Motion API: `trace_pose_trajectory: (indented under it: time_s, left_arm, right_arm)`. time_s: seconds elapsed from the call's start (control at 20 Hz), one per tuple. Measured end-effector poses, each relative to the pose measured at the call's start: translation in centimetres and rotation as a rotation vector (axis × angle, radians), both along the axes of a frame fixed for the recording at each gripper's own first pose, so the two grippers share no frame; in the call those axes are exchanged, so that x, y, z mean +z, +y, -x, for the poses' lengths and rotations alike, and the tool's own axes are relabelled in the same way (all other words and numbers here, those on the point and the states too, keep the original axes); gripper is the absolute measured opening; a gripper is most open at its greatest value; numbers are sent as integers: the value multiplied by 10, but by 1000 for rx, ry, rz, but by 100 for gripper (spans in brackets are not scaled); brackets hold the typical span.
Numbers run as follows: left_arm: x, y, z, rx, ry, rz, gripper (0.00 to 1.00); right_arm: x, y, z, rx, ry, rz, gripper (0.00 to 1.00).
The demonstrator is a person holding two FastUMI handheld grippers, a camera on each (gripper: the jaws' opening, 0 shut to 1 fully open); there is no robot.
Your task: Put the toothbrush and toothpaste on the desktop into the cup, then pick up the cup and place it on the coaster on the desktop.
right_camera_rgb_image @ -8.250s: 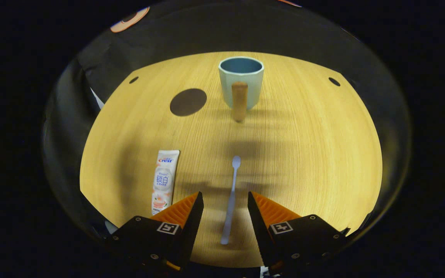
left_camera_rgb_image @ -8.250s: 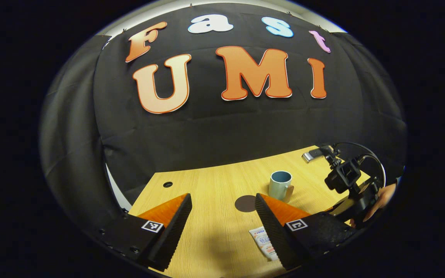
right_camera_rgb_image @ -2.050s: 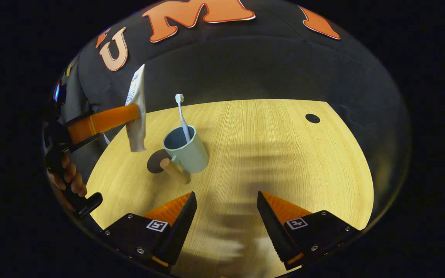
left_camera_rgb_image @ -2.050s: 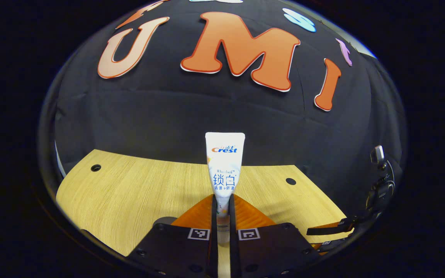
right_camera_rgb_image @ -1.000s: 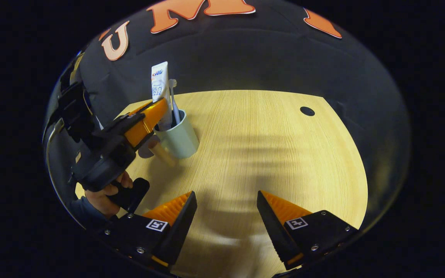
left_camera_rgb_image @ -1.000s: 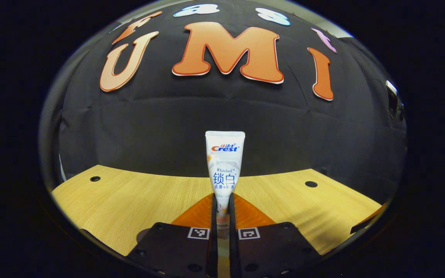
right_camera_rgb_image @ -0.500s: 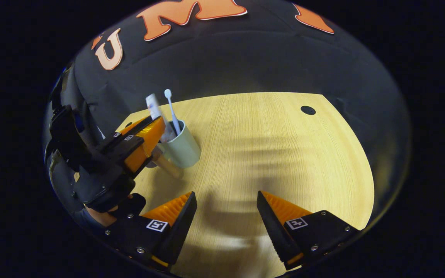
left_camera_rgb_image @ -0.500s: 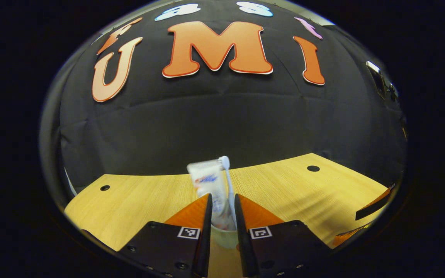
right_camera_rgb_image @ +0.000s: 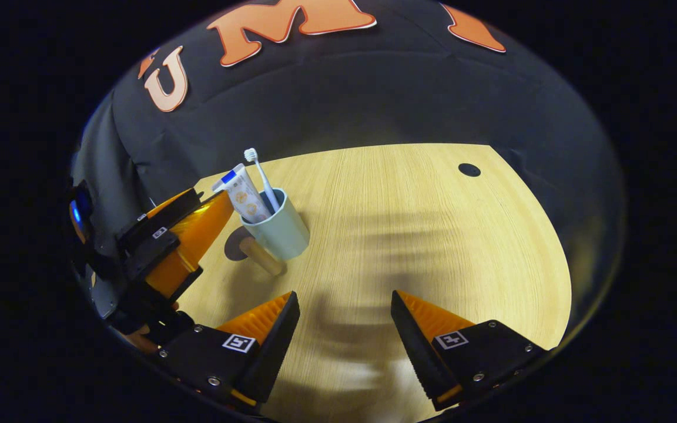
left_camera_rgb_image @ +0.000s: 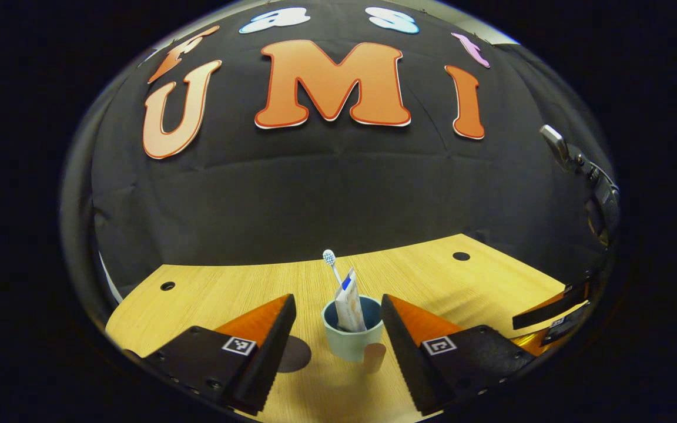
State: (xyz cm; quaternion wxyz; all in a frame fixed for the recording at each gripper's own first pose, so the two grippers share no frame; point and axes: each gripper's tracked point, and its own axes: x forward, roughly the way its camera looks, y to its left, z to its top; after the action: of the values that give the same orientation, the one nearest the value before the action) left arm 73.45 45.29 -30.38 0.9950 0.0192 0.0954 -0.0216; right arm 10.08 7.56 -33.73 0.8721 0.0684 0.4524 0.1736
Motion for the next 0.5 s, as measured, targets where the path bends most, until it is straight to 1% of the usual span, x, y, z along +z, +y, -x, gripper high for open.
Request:
trace_pose_trajectory:
  time_s: [0.15, 0.25, 0.35, 0.5]
  left_arm:
    - [15, 9, 18, -2, -3, 9, 95]
    - [21, 18, 30, 9, 12, 27, 96]
    - [31, 33, 41, 41, 23, 39, 96]
    - [49, 62, 61, 115, 30, 29, 96]
  right_arm:
    - [3, 8, 5, 9, 9, -5, 95]
    - [7, 18, 6, 13, 11, -18, 95]
    - [13, 29, 5, 25, 8, -24, 95]
    - [27, 51, -1, 69, -23, -22, 95]
